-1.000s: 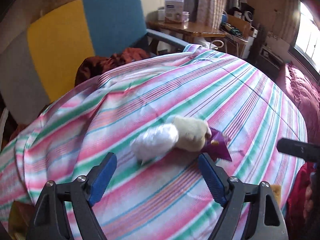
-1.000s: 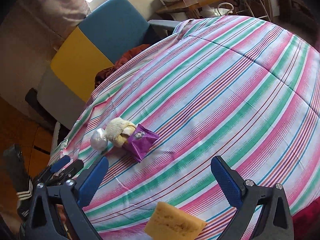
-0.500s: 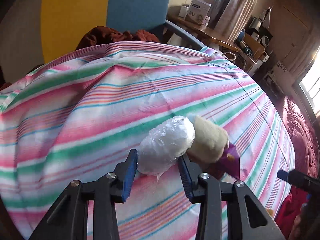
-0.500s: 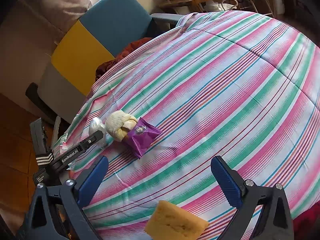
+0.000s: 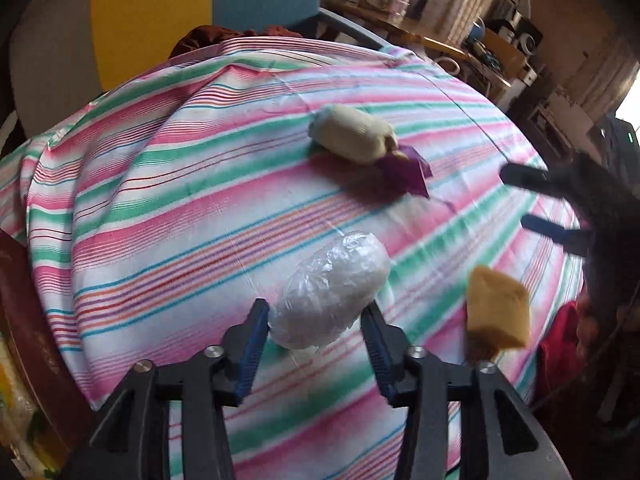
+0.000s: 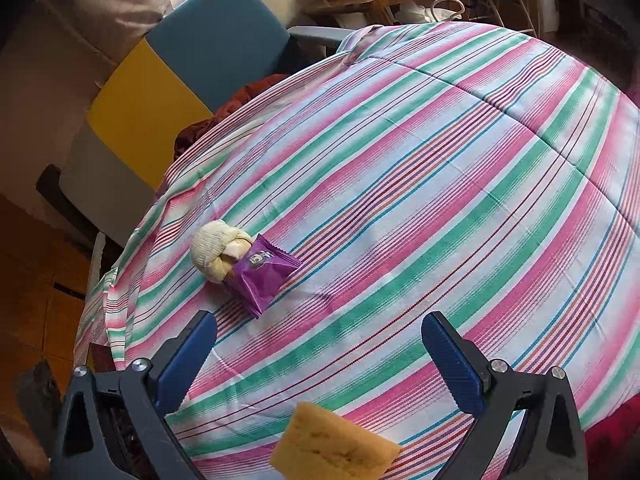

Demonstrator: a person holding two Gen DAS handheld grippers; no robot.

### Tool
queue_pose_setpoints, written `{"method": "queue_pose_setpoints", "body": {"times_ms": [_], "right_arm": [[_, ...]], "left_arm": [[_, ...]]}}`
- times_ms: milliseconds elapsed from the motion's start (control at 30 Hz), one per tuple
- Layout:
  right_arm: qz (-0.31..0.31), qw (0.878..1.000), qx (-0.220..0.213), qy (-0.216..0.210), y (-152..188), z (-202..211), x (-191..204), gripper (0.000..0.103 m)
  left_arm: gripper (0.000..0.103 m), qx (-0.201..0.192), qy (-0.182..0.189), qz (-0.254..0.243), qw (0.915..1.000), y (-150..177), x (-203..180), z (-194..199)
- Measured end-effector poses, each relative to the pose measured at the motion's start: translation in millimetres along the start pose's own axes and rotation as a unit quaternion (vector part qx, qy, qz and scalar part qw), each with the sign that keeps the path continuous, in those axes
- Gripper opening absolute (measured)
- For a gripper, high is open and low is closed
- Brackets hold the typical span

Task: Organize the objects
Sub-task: 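Grasp the plastic-wrapped white bundle with the left gripper, then grasp the purple candy packet with the right gripper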

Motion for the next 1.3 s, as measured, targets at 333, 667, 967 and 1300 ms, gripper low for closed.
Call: {"method": "queue_pose_setpoints", "body": {"times_ms": [333, 667, 967, 1300], "right_arm": [[0.005, 1.0, 0.011, 0.011, 4.1, -4.7, -1.4, 0.103], [0.014, 1.0, 0.015, 0.004, 5.4, -9.6, 3.8, 0.103], [0.023, 0.999, 0.025, -0.028, 11.2, -13.9, 22.2, 0.102], [-0.043, 0.997, 0.061, -0.012, -5.9, -58.9, 38.1, 0.078]], "left_arm": [[0.073, -0.013, -0.028, -0.106, 0.9938, -12.3, -13.4, 2.5], [0.036, 0.0, 0.013, -0.098, 0.9951, 3.2, -25.8, -39.7], [0.035, -0.033, 0.019, -0.026, 0.9989, 57.2, -1.3, -0.4], [0.035, -0.039, 0.031, -0.015, 0.9986, 81.4, 3.3, 20.0]]}}
Point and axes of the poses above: each gripper's, at about its wrist camera, not at the fingertips, and z roughly against the way its jaws point, x to its left, y to its underside, the point moved 8 cm from there along -z, roughly the way its jaws point, and after that the axes turned 5 degrees about -x, right-handed, at the moved point
